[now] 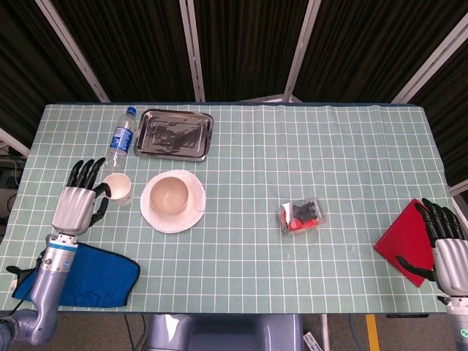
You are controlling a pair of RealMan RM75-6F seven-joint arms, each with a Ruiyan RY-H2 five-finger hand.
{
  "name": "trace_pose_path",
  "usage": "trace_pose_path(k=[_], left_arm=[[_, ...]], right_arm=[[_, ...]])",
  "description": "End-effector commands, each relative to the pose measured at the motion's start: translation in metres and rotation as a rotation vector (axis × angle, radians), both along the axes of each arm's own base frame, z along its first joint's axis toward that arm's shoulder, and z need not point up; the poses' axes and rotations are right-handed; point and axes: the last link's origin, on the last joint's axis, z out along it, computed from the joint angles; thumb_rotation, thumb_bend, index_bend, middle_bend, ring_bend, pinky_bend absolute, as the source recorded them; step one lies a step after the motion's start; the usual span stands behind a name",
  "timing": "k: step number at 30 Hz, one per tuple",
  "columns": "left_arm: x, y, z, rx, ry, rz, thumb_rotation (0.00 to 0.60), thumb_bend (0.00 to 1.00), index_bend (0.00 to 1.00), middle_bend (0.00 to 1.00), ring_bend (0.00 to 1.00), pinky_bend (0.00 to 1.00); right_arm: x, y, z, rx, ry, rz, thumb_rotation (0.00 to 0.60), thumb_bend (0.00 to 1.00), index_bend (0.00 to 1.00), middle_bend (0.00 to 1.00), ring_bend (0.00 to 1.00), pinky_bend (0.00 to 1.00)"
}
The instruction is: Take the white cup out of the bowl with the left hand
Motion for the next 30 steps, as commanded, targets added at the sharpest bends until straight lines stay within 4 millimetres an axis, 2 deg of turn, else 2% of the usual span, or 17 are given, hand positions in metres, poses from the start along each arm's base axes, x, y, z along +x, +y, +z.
trace_pose_path(k=[1,6,7,16,21,24,30], left_arm=[[-0.029,-0.006,-0.001,-0.014,0.016,0.045,0.6,0.55,0.58,0.02,0.0,0.0],[-0.043,-0.003,-0.013,-0.028,0.022,0.071,0.6,0.55,0.58,0.03,0.0,0.0],[-0.046,0.001,-0.02,-0.044,0.02,0.088,0.6,0.55,0.58,0.03,0.0,0.0],[-0.047,0.01,-0.05,-0.085,-0.001,0.102,0.6,0.55,0.58,0.03,0.0,0.0],[-0.051,0.005,-0.057,-0.107,0.007,0.107,0.6,0.55,0.56,0.02,0.0,0.0],[-0.052,-0.002,-0.054,-0.111,0.001,0.105,0.6,0.55,0.5,0.0,0.0,0.0],[-0.053,-0.02,-0.037,-0.089,-0.004,0.101,0.6,0.28,0.28,0.0,0.0,0.0]], right_arm=[[0.001,0.0,-0.002,0.003,0.002,0.0,0.6,0.05,0.02,0.0,0.0,0.0],[0.0,0.0,-0.003,0.004,0.006,-0.002,0.6,0.05,0.02,0.0,0.0,0.0],[0.0,0.0,-0.003,0.002,0.005,-0.003,0.6,0.05,0.02,0.0,0.0,0.0],[-0.001,0.0,0.0,-0.006,-0.001,-0.007,0.6,0.05,0.02,0.0,0.0,0.0],[-0.002,0.0,0.002,-0.011,-0.006,-0.007,0.6,0.05,0.02,0.0,0.0,0.0],[-0.002,0.0,0.002,-0.013,-0.008,-0.005,0.6,0.05,0.02,0.0,0.0,0.0],[-0.001,0.0,0.0,-0.007,-0.003,-0.002,0.6,0.05,0.02,0.0,0.0,0.0]])
